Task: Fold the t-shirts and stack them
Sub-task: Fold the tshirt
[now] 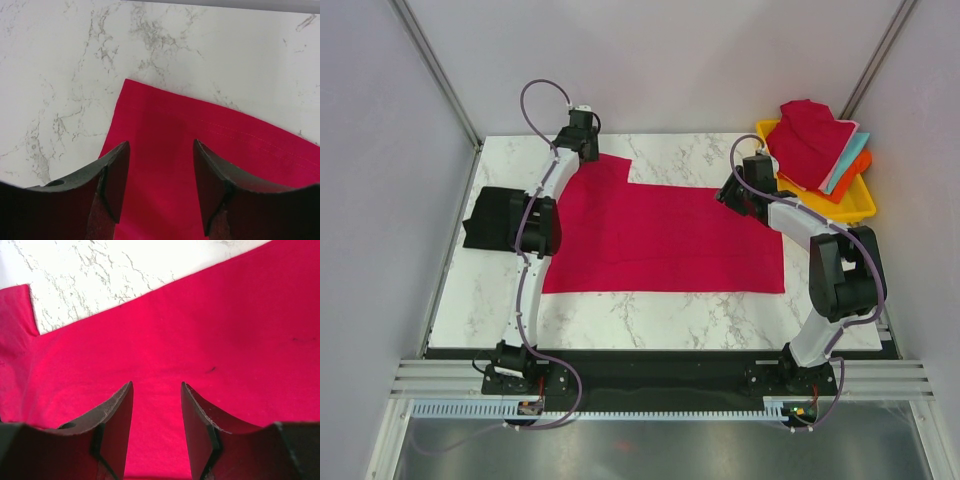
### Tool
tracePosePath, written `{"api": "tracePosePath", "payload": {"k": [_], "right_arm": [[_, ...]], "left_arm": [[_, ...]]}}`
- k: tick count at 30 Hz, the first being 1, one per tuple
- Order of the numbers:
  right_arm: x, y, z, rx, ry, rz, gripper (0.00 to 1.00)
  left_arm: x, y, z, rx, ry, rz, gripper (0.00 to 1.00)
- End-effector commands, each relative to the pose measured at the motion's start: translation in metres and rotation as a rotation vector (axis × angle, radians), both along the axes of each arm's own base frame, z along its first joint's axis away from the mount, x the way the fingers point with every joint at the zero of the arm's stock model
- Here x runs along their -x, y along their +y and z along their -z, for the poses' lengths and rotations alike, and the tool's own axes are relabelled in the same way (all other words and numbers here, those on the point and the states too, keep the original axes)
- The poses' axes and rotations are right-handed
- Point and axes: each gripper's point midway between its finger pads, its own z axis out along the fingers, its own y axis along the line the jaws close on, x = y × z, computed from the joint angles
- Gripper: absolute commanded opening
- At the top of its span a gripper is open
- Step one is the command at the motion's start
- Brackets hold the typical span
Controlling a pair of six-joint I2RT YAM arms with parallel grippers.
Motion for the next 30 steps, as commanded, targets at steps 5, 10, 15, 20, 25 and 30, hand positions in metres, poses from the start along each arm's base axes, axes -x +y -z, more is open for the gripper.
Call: {"api": "tracePosePath", "payload": {"k": [5,10,15,20,25,30], "right_arm": [[-0.003,-0.001,-0.02,-0.027,-0.062,0.009,0.51],[-0.004,0.0,-0.017,-0.028,-0.057,0.006,0.51],[-0.003,-0.001,-0.017,-0.028,-0.055,0.006,0.51],[-0.002,-0.001,-0.019,-0.035,-0.06,0.004,0.51],[-0.003,-0.001,-0.017,-0.035,-0.059,0.004,0.51],[-0.003,-0.002,-0.018,-0.036,-0.06,0.006,0.51]], "left_arm": [[-0.006,0.003,-0.014,0.032,-0.023,0.019,0.75],[-0.009,0.003,-0.027,0.196,-0.05,0.018,0.8],[-0.002,0.023,-0.029,0.388,-0.027,-0.094,0.79],[0.004,0.033,-0.015,0.351,0.011,-0.121,0.77],[0.005,0.019,0.005,0.411,0.074,-0.068,0.67],[0.009,0.011,0.023,0.438,0.114,-0.054,0.66]]}}
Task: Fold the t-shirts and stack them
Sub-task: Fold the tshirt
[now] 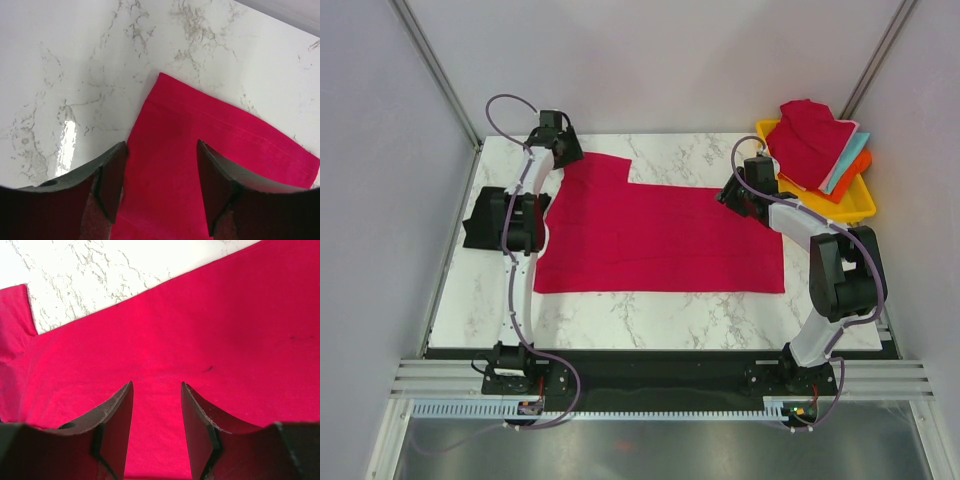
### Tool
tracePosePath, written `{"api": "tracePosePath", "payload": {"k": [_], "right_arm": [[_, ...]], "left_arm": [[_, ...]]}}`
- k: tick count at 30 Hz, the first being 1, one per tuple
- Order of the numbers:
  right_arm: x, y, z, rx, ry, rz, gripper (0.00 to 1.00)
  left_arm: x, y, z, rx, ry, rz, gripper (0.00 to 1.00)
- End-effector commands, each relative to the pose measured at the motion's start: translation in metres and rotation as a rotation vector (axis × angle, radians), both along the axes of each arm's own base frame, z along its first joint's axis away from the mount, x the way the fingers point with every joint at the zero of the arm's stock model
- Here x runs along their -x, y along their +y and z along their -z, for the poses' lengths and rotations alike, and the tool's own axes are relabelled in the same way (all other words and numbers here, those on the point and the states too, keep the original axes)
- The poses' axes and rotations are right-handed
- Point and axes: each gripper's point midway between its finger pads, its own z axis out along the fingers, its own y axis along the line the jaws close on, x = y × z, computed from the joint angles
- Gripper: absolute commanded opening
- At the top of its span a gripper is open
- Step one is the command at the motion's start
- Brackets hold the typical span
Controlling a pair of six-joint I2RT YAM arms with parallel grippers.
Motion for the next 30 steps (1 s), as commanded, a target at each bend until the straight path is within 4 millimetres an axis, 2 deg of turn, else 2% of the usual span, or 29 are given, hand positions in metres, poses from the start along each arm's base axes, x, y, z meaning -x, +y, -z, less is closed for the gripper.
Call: {"api": "tracePosePath", "payload": {"k": [1,3,6,7,9,10,12,13,14,15,16,18,20,21,23,24,25,27,29,30], "right_arm": [[-0.005,0.001,-0.022,-0.027,-0.064,0.003,0.51],[-0.005,0.001,-0.022,-0.026,-0.063,0.004,0.51],[-0.005,0.0,-0.022,-0.026,-0.063,0.006,0.51],[-0.005,0.0,-0.021,-0.024,-0.06,0.006,0.51],[-0.005,-0.002,-0.019,-0.018,-0.057,0.009,0.51],[-0.007,-0.007,-0.019,0.002,-0.06,0.025,0.51],[-0.007,-0.017,-0.013,0.047,-0.034,0.052,0.52],[-0.01,-0.024,-0.014,0.078,-0.035,0.065,0.53],[-0.01,-0.033,-0.011,0.123,-0.019,0.098,0.53],[-0.011,-0.041,-0.006,0.157,-0.003,0.119,0.55],[-0.017,-0.046,-0.012,0.182,-0.013,0.136,0.55],[-0.019,-0.065,-0.003,0.275,0.019,0.189,0.56],[-0.026,-0.072,-0.007,0.319,0.022,0.214,0.57],[-0.028,-0.075,0.0,0.34,0.037,0.224,0.57],[-0.035,-0.08,-0.002,0.367,0.046,0.239,0.57],[-0.037,-0.085,0.005,0.401,0.065,0.255,0.57],[-0.043,-0.088,-0.001,0.415,0.057,0.269,0.58],[-0.043,-0.092,0.01,0.454,0.093,0.269,0.59],[-0.049,-0.096,0.011,0.476,0.102,0.283,0.62],[-0.049,-0.097,0.022,0.493,0.127,0.277,0.62]], "left_arm": [[0.002,-0.018,0.007,0.066,0.025,0.029,0.62],[0.002,-0.02,0.007,0.073,0.024,0.039,0.57],[-0.002,-0.03,0.004,0.114,0.008,0.069,0.4],[-0.002,-0.034,0.003,0.13,0.006,0.08,0.32],[-0.005,-0.04,-0.001,0.145,-0.017,0.099,0.24],[-0.006,-0.042,0.0,0.153,-0.019,0.102,0.16],[-0.008,-0.046,-0.004,0.171,-0.034,0.114,0.11],[-0.011,-0.048,-0.007,0.182,-0.052,0.118,0.05],[-0.012,-0.048,-0.01,0.189,-0.061,0.118,0.02],[-0.013,-0.048,-0.014,0.196,-0.076,0.117,0.02],[-0.014,-0.048,-0.021,0.203,-0.096,0.112,0.02],[-0.016,-0.045,-0.033,0.202,-0.128,0.101,0.02],[-0.016,-0.041,-0.049,0.198,-0.171,0.092,0.02],[-0.016,-0.036,-0.052,0.191,-0.181,0.076,0.02],[-0.015,-0.03,-0.059,0.191,-0.198,0.062,0.02],[-0.014,-0.027,-0.059,0.196,-0.196,0.048,0.02],[-0.014,-0.025,-0.059,0.201,-0.197,0.044,0.02],[-0.014,-0.021,-0.057,0.22,-0.188,0.027,0.02],[-0.012,-0.015,-0.05,0.233,-0.169,0.003,0.02],[-0.011,-0.013,-0.047,0.241,-0.16,-0.013,0.02]]}}
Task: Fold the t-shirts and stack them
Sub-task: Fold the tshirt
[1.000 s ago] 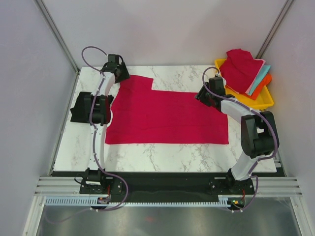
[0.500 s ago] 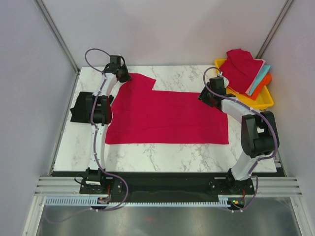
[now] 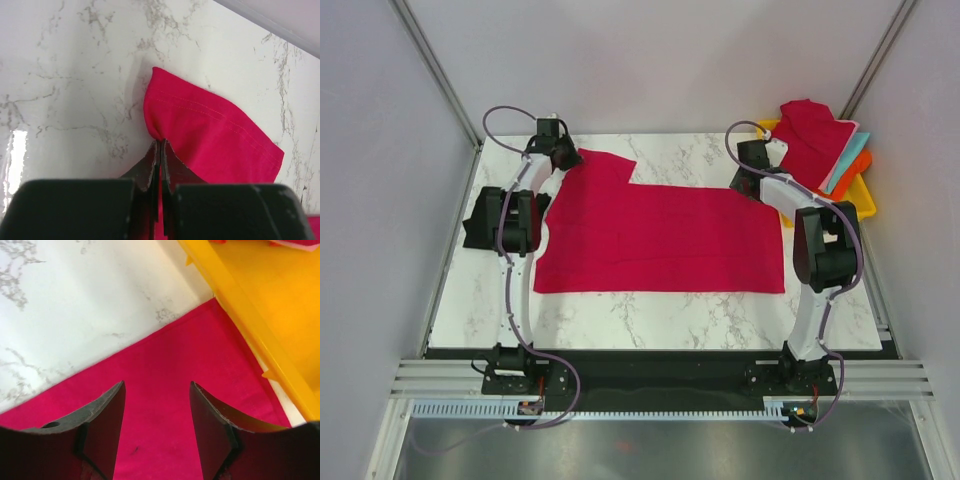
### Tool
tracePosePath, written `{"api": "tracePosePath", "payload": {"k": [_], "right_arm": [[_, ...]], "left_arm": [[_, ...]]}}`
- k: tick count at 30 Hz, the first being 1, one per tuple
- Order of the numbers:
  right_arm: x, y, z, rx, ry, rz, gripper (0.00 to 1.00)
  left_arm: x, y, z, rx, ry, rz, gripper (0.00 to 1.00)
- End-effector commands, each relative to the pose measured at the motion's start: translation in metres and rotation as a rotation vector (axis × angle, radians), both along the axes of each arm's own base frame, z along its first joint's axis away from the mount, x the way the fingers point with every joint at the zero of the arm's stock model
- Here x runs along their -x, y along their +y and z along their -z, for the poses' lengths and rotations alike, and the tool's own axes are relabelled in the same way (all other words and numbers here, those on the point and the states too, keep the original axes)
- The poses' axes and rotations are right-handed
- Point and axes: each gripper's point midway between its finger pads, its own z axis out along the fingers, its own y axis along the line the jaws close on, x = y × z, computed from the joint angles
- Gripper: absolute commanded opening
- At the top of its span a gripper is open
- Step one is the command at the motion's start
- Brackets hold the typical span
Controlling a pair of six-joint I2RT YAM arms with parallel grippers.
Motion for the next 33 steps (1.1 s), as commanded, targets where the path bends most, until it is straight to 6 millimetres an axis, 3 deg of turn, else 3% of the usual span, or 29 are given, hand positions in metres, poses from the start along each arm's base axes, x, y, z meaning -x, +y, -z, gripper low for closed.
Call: {"api": "tracePosePath", "payload": {"k": [1,3,5,8,9,10,16,20,33], "right_arm": [[-0.009,-0.018,0.002,0.106,0.037,0.046,0.63],[-0.01,-0.022,0.017,0.131,0.083,0.053,0.63],[-0.018,-0.023,0.014,0.141,0.082,0.062,0.63],[-0.026,-0.023,0.017,0.147,0.079,0.069,0.63],[-0.028,-0.024,0.02,0.15,0.084,0.07,0.63],[-0.031,-0.023,0.018,0.152,0.077,0.07,0.63],[-0.033,-0.036,0.022,0.147,0.078,0.112,0.63],[-0.035,-0.038,0.022,0.141,0.073,0.122,0.64],[-0.062,-0.044,0.034,0.098,0.061,0.122,0.64]], "left_arm": [[-0.009,0.013,-0.043,0.058,-0.076,-0.069,0.02],[-0.008,0.025,-0.043,0.064,-0.069,-0.113,0.02],[-0.004,0.034,-0.038,0.059,-0.055,-0.138,0.02],[-0.003,0.037,-0.045,0.055,-0.082,-0.145,0.02],[-0.004,0.056,-0.047,0.048,-0.087,-0.173,0.02],[-0.004,0.059,-0.05,0.043,-0.095,-0.178,0.02],[-0.004,0.07,-0.055,0.015,-0.106,-0.199,0.02],[0.001,0.092,-0.061,0.019,-0.107,-0.253,0.02],[-0.007,0.084,-0.05,0.076,-0.102,-0.219,0.02]]}}
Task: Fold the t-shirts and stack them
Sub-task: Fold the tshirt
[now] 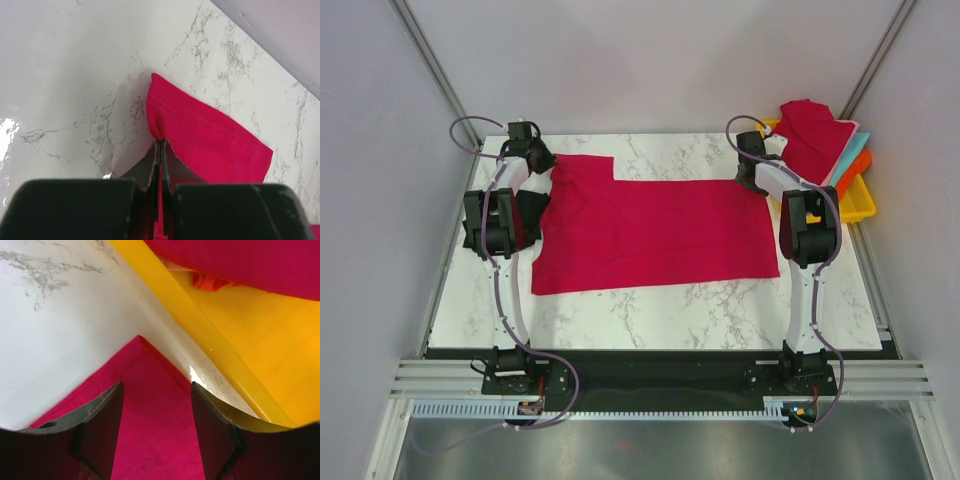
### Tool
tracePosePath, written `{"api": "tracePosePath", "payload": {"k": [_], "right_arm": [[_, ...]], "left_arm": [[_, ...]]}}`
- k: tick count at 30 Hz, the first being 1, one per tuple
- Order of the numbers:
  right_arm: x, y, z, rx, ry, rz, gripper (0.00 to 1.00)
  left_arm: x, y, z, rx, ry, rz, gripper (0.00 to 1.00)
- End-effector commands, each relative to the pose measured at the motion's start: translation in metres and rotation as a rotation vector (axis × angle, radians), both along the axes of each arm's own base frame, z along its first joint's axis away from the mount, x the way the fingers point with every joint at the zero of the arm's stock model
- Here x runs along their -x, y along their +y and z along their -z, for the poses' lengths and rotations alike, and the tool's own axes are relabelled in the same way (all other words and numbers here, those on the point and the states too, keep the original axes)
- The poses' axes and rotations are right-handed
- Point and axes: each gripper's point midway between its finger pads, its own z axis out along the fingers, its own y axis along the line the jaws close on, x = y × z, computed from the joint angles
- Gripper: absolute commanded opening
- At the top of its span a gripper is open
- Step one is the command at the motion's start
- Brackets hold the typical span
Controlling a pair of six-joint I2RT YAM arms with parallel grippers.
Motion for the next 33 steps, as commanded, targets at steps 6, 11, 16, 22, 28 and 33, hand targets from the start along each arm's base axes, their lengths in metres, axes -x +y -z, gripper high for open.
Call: {"api": "tracePosePath", "payload": {"k": [6,11,16,22,28,33], "right_arm": [[-0.028,-0.006,0.003,-0.038,-0.032,0.008,0.64],[-0.032,-0.003,0.016,-0.058,-0.001,-0.004,0.53],[-0.031,-0.003,0.015,-0.057,-0.001,-0.003,0.26],[-0.029,-0.005,0.003,-0.05,-0.02,0.008,0.15],[-0.031,-0.007,0.0,-0.034,-0.027,0.01,0.56],[-0.04,-0.01,-0.002,-0.01,-0.037,0.009,0.57]], "left_arm": [[-0.021,-0.002,-0.037,0.041,-0.112,-0.011,0.02],[-0.021,-0.002,-0.035,0.031,-0.112,-0.009,0.02],[-0.021,-0.004,-0.038,0.032,-0.118,0.004,0.02],[-0.023,-0.017,-0.056,0.007,-0.156,0.051,0.02],[-0.022,-0.017,-0.079,-0.015,-0.191,0.062,0.02],[-0.02,-0.014,-0.091,-0.046,-0.206,0.065,0.02]]}}
